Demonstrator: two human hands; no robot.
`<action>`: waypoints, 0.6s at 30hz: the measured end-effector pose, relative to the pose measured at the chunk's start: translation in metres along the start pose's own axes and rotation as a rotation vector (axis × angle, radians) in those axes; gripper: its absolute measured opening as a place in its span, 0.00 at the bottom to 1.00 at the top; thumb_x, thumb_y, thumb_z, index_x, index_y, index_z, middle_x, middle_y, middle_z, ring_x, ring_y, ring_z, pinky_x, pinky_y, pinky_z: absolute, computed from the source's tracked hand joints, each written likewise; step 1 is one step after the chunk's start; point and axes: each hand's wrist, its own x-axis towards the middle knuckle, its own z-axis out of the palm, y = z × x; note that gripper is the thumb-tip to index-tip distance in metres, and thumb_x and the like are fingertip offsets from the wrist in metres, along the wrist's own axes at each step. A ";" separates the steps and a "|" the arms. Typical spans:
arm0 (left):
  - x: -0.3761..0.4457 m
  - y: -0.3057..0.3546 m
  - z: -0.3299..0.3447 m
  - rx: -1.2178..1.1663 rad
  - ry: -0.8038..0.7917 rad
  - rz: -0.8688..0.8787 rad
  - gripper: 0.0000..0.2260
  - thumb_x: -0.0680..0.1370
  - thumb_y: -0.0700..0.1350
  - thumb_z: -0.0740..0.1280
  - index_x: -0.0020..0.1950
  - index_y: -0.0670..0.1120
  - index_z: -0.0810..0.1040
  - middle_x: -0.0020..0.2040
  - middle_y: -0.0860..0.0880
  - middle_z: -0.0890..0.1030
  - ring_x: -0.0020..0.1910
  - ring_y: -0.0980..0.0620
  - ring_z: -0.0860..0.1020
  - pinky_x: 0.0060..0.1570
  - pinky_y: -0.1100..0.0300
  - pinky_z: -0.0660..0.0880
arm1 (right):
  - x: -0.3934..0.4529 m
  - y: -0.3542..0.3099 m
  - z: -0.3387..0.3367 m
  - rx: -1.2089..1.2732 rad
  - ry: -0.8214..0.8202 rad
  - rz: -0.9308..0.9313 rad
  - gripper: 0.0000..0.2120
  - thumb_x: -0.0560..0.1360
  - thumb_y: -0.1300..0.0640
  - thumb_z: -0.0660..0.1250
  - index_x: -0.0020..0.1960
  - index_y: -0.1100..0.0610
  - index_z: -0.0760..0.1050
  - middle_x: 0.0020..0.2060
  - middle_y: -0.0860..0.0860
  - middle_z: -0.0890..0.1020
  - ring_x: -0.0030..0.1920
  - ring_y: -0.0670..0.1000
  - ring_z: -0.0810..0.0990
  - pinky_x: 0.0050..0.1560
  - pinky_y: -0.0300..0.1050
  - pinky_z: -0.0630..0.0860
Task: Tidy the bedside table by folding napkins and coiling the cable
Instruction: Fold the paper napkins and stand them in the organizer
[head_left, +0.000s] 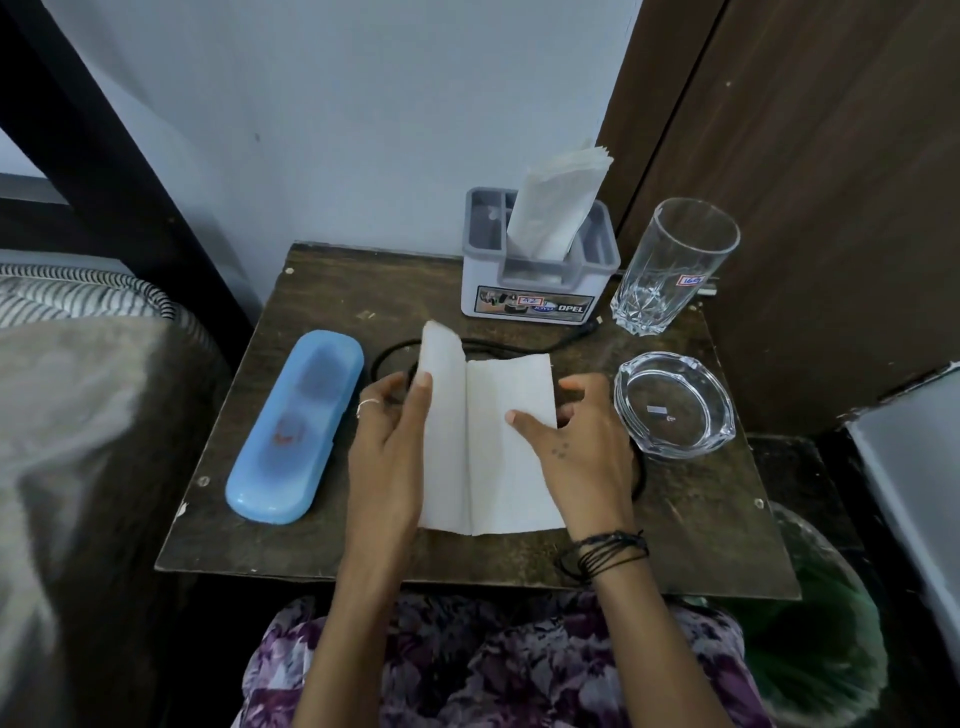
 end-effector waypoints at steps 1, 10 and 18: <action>0.002 0.003 0.002 -0.035 -0.025 0.011 0.16 0.78 0.61 0.55 0.55 0.55 0.77 0.46 0.61 0.78 0.42 0.66 0.76 0.38 0.66 0.67 | 0.001 0.001 0.001 0.037 0.002 0.002 0.20 0.69 0.48 0.73 0.52 0.50 0.64 0.39 0.44 0.75 0.39 0.47 0.76 0.35 0.41 0.69; 0.001 -0.011 0.011 0.282 -0.216 0.172 0.06 0.77 0.46 0.65 0.51 0.53 0.80 0.51 0.54 0.77 0.49 0.60 0.76 0.42 0.68 0.69 | 0.002 0.000 0.001 0.374 -0.203 0.137 0.19 0.69 0.37 0.66 0.51 0.50 0.76 0.42 0.45 0.83 0.44 0.48 0.81 0.42 0.44 0.74; 0.003 -0.003 0.002 -0.042 -0.162 0.261 0.04 0.74 0.44 0.69 0.46 0.53 0.80 0.43 0.54 0.84 0.42 0.58 0.82 0.38 0.65 0.78 | 0.004 -0.007 -0.004 0.701 -0.241 -0.179 0.12 0.75 0.60 0.67 0.52 0.44 0.75 0.48 0.48 0.84 0.48 0.48 0.83 0.47 0.48 0.80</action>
